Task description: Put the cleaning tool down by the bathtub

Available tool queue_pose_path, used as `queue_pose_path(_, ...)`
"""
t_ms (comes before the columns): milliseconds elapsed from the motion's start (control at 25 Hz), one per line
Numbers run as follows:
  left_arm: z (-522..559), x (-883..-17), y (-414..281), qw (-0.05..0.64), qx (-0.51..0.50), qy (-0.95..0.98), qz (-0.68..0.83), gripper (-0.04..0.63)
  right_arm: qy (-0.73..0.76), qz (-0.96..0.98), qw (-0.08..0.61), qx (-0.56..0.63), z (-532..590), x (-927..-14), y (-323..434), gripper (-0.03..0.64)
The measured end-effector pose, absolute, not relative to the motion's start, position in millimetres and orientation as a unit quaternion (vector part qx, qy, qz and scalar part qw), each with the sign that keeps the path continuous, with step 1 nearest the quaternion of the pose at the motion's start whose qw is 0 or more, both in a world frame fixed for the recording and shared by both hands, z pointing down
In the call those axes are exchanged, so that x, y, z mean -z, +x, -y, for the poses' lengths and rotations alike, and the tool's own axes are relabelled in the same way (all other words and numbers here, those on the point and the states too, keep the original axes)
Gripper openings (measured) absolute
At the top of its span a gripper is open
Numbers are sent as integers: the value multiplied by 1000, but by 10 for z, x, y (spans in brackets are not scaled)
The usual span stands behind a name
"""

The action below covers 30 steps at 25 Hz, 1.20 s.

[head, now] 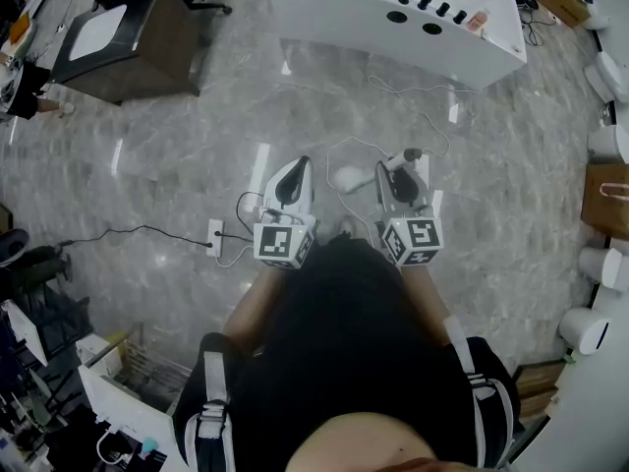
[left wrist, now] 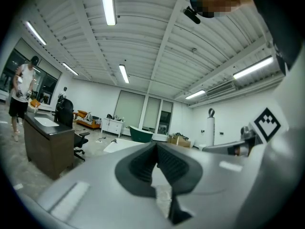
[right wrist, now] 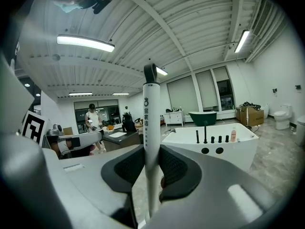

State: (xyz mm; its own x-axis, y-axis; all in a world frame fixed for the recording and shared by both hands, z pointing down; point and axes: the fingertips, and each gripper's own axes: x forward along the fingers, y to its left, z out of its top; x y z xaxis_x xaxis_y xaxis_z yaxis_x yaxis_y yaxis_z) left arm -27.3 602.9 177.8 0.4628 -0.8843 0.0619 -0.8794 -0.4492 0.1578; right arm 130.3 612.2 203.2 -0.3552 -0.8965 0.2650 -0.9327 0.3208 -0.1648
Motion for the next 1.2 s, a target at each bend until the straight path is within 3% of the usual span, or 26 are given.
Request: queue_pose_path(1200, -6053, -1814, 455, 76, 21, 835, 545, 8, 535, 831, 65, -138, -5962, -2152, 1952, 98)
